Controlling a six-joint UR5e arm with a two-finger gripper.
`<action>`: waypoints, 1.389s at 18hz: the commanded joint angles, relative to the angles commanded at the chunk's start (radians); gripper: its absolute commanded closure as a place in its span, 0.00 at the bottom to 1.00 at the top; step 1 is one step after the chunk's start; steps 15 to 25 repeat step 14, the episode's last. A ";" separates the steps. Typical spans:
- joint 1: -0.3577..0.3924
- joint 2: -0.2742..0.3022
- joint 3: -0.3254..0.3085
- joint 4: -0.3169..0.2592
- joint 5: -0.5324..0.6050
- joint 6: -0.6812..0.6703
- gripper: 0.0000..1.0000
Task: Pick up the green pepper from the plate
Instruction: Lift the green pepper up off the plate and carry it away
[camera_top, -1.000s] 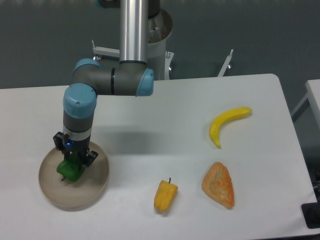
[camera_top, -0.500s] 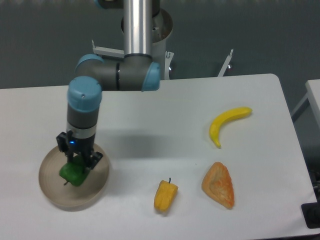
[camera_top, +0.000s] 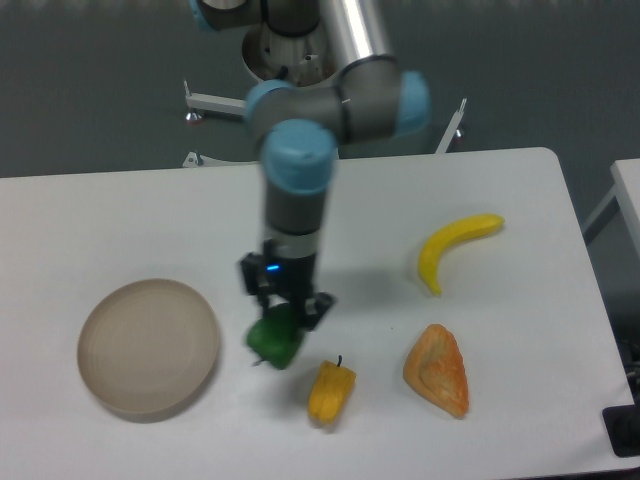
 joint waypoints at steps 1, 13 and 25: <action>0.018 -0.002 0.008 -0.003 0.002 0.035 0.75; 0.062 -0.025 0.052 -0.017 0.064 0.152 0.75; 0.062 -0.029 0.054 -0.015 0.064 0.152 0.75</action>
